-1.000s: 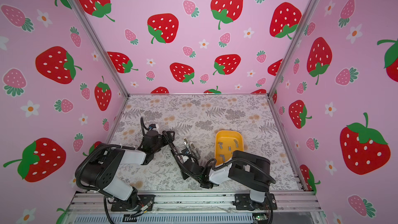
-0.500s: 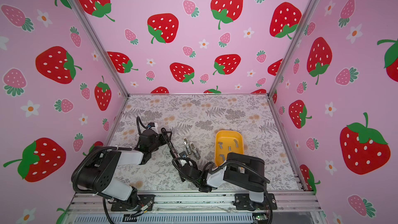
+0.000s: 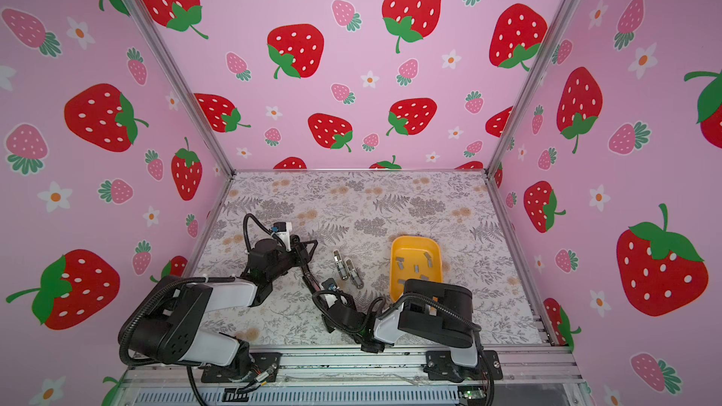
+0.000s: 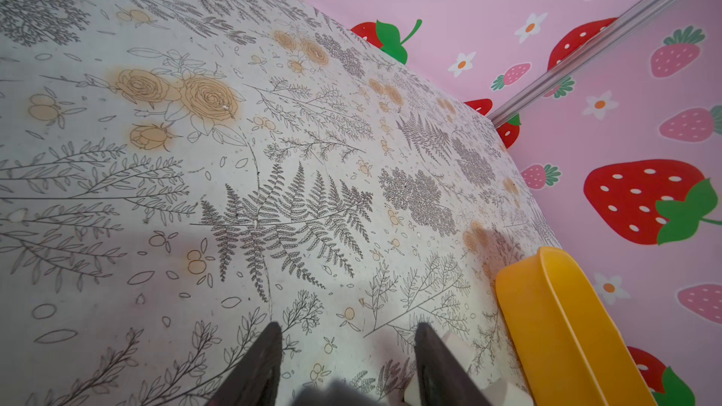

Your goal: Load the staples into the stapler

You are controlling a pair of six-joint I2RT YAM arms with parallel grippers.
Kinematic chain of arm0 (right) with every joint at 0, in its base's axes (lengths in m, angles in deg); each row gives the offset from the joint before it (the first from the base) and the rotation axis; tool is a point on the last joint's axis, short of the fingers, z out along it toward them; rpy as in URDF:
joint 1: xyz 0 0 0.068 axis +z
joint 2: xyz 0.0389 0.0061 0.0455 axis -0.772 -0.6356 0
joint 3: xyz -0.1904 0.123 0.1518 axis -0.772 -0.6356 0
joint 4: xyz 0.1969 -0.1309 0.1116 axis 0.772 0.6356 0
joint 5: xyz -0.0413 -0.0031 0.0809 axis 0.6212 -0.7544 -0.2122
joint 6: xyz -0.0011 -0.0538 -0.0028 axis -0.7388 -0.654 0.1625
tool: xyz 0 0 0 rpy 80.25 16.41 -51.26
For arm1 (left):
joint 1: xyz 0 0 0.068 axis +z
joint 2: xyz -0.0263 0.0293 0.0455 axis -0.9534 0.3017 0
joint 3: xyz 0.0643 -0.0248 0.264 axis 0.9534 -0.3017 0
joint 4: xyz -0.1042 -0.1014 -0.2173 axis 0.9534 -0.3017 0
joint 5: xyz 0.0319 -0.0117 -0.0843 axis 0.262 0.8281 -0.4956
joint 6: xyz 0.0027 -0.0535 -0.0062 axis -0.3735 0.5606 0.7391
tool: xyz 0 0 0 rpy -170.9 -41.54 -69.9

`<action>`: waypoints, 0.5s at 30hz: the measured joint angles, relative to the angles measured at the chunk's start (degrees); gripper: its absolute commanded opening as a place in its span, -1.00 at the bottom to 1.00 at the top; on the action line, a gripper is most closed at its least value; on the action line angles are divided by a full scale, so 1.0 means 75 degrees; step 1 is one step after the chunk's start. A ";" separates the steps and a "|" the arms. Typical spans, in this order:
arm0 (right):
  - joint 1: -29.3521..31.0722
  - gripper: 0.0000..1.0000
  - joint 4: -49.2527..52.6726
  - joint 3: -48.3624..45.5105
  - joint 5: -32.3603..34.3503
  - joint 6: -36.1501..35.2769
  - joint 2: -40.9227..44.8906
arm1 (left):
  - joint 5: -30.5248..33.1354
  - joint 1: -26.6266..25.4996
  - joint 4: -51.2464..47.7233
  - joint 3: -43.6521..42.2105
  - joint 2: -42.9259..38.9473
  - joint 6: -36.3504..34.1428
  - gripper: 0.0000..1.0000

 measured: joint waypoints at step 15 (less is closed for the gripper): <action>0.0187 -1.00 -0.0667 -0.0332 0.0087 -0.0114 -0.0067 | 0.0373 -0.0691 0.0204 -0.0985 -0.1402 -0.1550 0.02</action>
